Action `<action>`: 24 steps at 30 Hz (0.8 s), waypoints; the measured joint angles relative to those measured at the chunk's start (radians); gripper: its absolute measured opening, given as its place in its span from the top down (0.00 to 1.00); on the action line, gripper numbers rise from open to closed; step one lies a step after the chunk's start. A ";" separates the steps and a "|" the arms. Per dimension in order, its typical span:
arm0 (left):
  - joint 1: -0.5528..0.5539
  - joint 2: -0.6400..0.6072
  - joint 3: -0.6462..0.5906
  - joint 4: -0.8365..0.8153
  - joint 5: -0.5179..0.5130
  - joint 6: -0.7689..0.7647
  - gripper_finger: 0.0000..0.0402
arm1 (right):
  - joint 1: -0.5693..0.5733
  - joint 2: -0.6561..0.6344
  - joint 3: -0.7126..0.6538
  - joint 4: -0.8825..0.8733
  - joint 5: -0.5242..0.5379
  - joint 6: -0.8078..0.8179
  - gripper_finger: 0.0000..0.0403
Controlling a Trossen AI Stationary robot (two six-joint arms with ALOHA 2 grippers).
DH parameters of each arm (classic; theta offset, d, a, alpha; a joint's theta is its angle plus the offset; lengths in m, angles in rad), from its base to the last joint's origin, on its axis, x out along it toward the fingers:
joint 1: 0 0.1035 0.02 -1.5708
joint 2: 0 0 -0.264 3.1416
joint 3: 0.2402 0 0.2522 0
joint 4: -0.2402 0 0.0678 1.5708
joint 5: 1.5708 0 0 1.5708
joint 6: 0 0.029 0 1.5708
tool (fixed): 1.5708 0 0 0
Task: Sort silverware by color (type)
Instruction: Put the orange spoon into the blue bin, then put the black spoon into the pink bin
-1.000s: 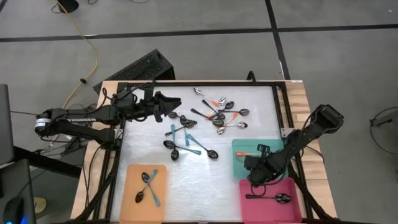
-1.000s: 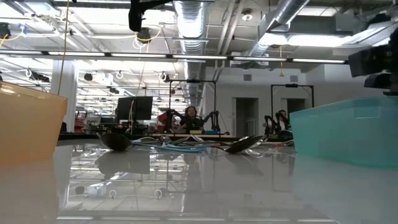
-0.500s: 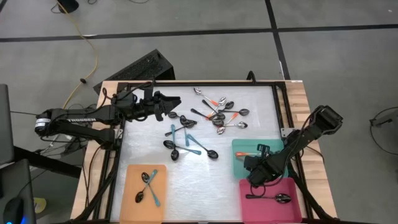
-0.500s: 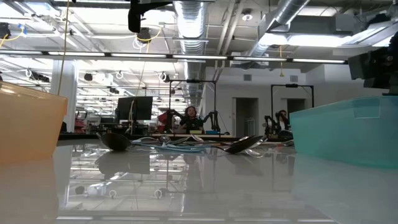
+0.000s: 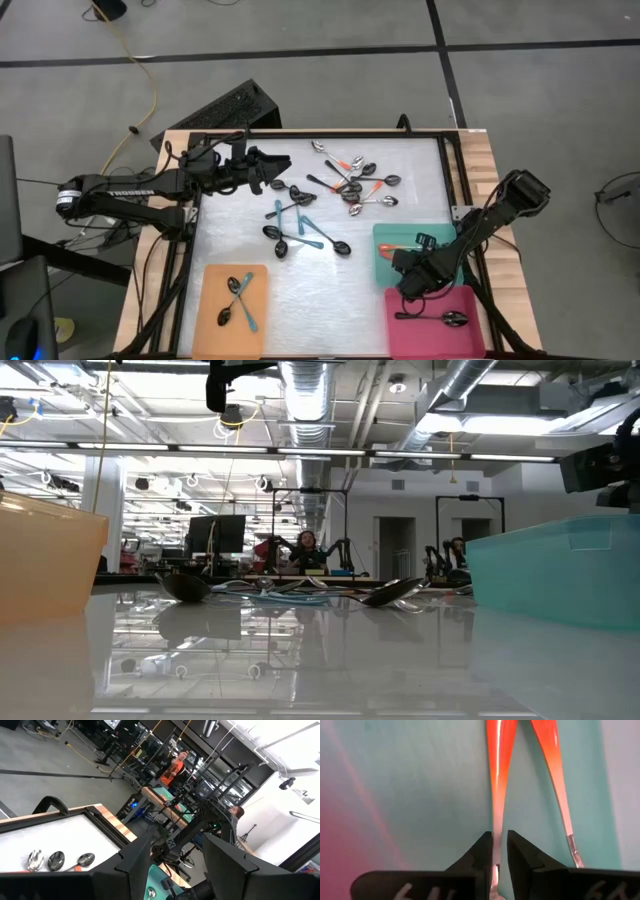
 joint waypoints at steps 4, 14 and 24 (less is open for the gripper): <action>0.000 0.000 0.000 0.000 0.000 0.000 0.59 | -0.004 0.000 0.000 -0.002 0.012 0.002 0.78; 0.000 0.000 0.000 0.000 0.000 0.000 0.59 | -0.029 -0.071 0.001 -0.004 0.016 0.010 0.65; 0.000 0.000 0.000 0.000 0.000 0.000 0.59 | -0.084 -0.224 0.002 -0.003 0.019 -0.003 0.63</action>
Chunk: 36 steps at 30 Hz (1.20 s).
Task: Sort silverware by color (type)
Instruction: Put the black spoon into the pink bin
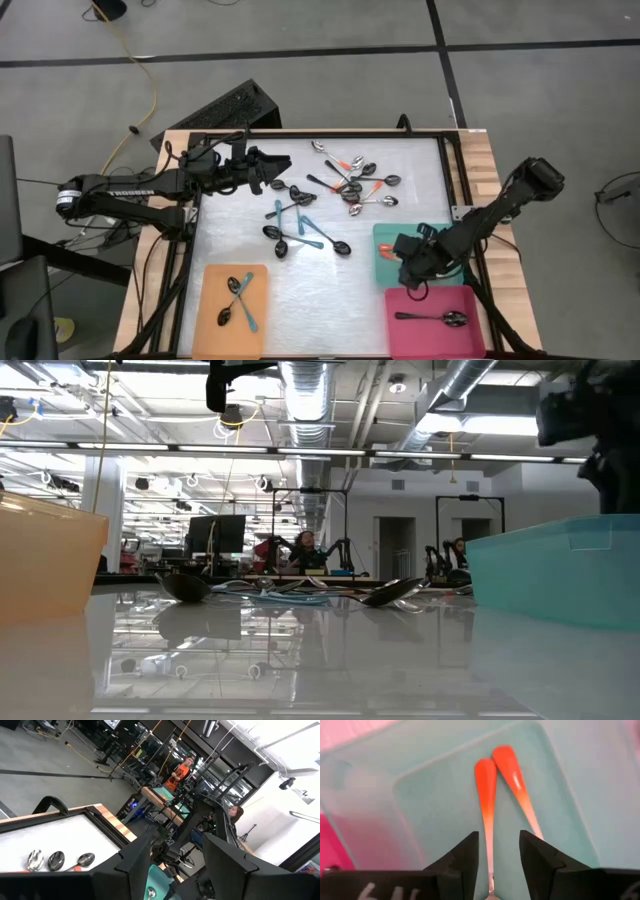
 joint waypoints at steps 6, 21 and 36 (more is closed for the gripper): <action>0.000 0.000 0.000 0.000 0.045 -0.006 0.59 | -0.028 -0.079 0.000 0.001 0.000 -0.007 0.64; 0.000 -0.002 0.000 -0.017 0.143 -0.064 0.59 | -0.143 -0.196 0.000 0.211 0.039 -0.118 0.64; 0.133 -0.061 0.000 -0.214 0.267 -0.059 0.59 | -0.389 -0.213 0.001 0.475 0.114 -0.268 0.64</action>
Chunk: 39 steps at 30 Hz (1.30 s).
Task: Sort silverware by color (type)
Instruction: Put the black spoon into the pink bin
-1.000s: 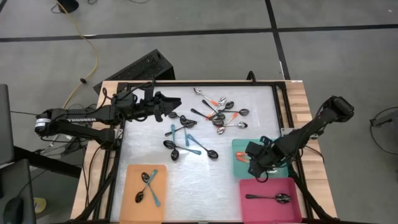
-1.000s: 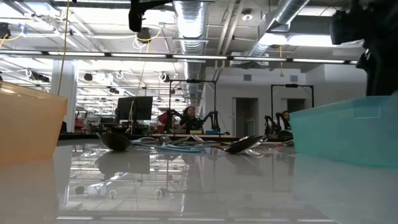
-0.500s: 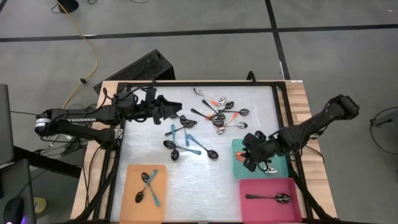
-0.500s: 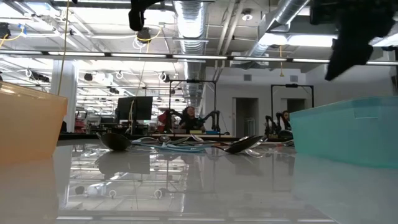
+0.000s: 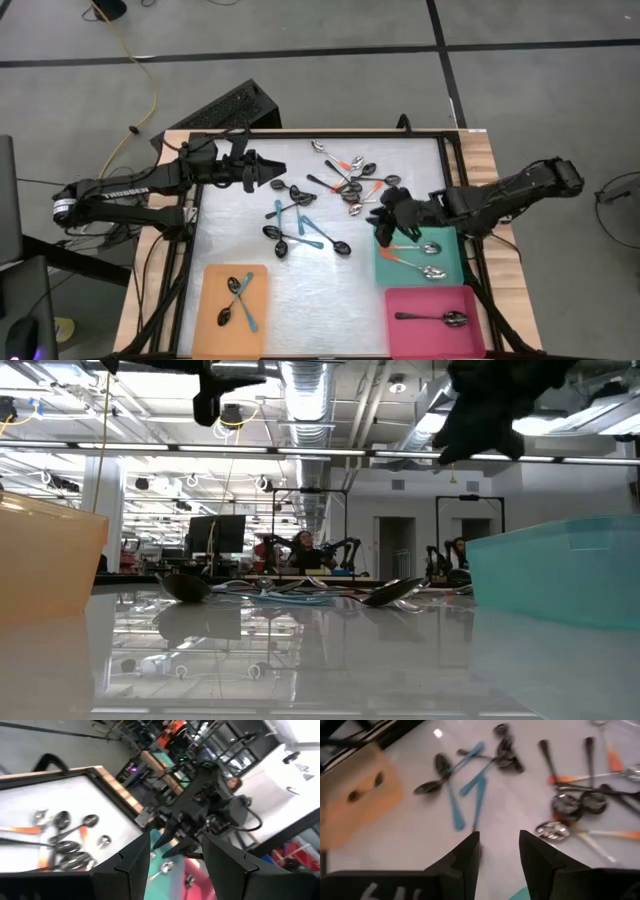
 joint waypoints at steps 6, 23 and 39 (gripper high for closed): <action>0.040 -0.003 0.000 -0.098 0.004 0.041 0.59 | -0.137 0.042 0.000 0.075 -0.001 0.003 0.64; 0.204 -0.003 0.000 -0.161 0.131 0.180 0.59 | -0.389 0.113 0.003 0.223 -0.063 -0.026 0.64; 0.361 0.011 0.000 -0.226 0.233 0.241 0.59 | -0.359 0.465 0.220 0.099 -0.158 -0.148 0.65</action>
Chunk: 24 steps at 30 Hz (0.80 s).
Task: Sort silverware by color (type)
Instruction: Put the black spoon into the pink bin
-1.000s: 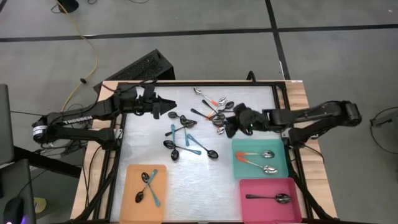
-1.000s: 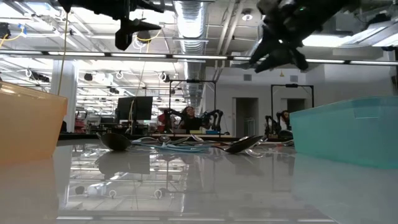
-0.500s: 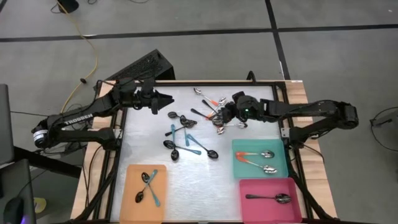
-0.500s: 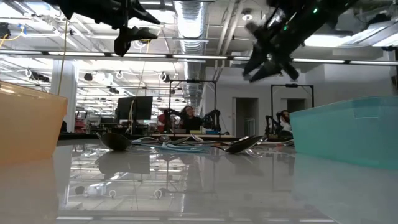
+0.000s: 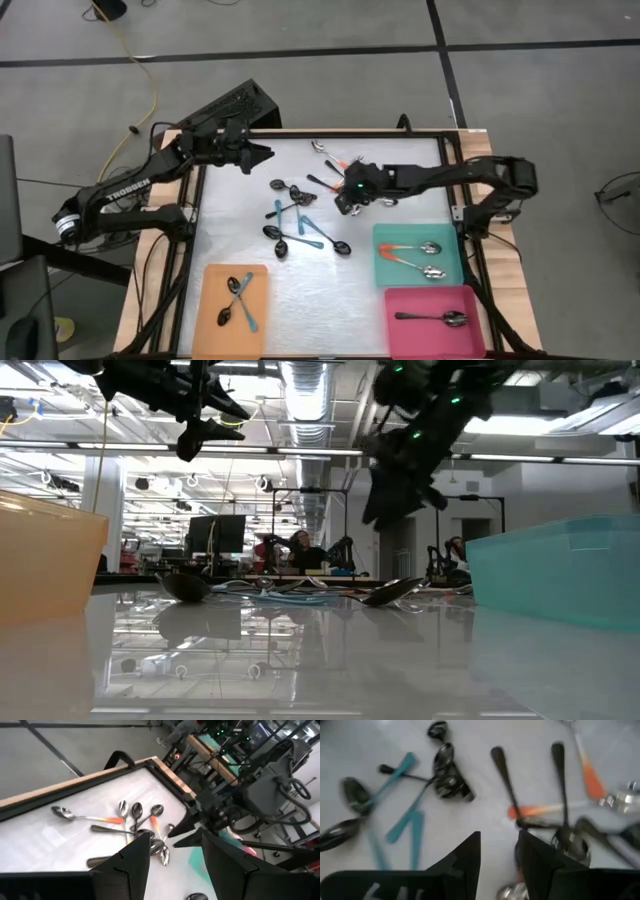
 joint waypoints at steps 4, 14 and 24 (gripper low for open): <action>0.002 0.009 0.000 0.000 0.001 -0.002 0.59 | -0.002 0.101 0.118 -0.056 0.015 -0.118 0.67; 0.002 0.016 0.000 -0.003 -0.056 -0.069 0.59 | -0.049 0.350 0.369 -0.299 0.019 -0.320 0.57; 0.002 0.016 0.000 -0.007 -0.127 -0.112 0.59 | -0.120 0.447 0.416 -0.412 0.025 -0.324 0.45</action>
